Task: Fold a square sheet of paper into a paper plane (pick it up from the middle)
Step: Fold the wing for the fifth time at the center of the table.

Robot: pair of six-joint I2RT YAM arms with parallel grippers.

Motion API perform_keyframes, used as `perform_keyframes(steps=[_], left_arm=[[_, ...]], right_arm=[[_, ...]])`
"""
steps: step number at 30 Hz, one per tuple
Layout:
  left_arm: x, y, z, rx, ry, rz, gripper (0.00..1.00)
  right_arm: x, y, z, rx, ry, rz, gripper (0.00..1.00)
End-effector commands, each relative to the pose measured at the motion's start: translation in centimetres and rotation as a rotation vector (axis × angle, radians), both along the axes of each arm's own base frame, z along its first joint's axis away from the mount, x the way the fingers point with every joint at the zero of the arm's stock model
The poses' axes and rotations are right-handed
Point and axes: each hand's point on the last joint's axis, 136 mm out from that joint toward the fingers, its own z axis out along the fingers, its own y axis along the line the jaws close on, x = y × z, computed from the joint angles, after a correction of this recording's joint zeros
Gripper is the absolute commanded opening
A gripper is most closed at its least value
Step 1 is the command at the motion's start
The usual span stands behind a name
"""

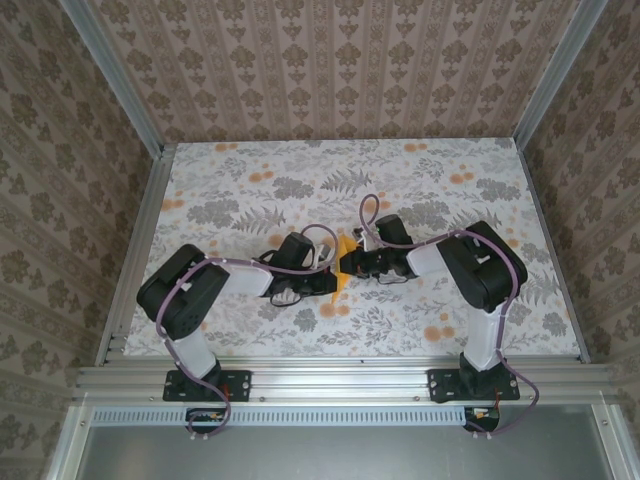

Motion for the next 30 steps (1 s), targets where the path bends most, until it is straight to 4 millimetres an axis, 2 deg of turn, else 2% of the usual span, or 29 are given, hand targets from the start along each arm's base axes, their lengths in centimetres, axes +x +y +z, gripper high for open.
perform_keyframes(steps=[1, 5, 9, 13, 17, 24, 30], left_arm=[[-0.9, 0.6, -1.7, 0.061, 0.019, -0.026, 0.03], [-1.0, 0.7, -2.0, 0.072, 0.020, -0.028, 0.03], [-1.1, 0.5, -2.0, 0.072, 0.016, -0.035, 0.03], [-1.0, 0.4, -1.9, 0.072, 0.013, -0.040, 0.03], [-1.0, 0.2, -1.8, 0.070, 0.012, -0.042, 0.03], [-1.0, 0.3, -1.8, 0.074, 0.011, -0.042, 0.03], [-1.1, 0.2, -1.6, 0.069, 0.010, -0.045, 0.05]], right_arm=[[0.7, -2.4, -0.2, -0.123, 0.058, -0.107, 0.17], [0.7, -3.4, 1.3, -0.191, 0.065, -0.136, 0.23], [0.6, -3.8, 2.3, -0.227, 0.067, -0.131, 0.25], [0.8, -3.2, 2.4, -0.237, 0.061, -0.101, 0.27], [0.7, -2.9, 1.8, -0.268, 0.069, -0.087, 0.27], [0.7, -4.4, 0.6, -0.351, 0.071, -0.125, 0.08], [0.7, -5.2, -0.4, -0.413, 0.078, -0.138, 0.05]])
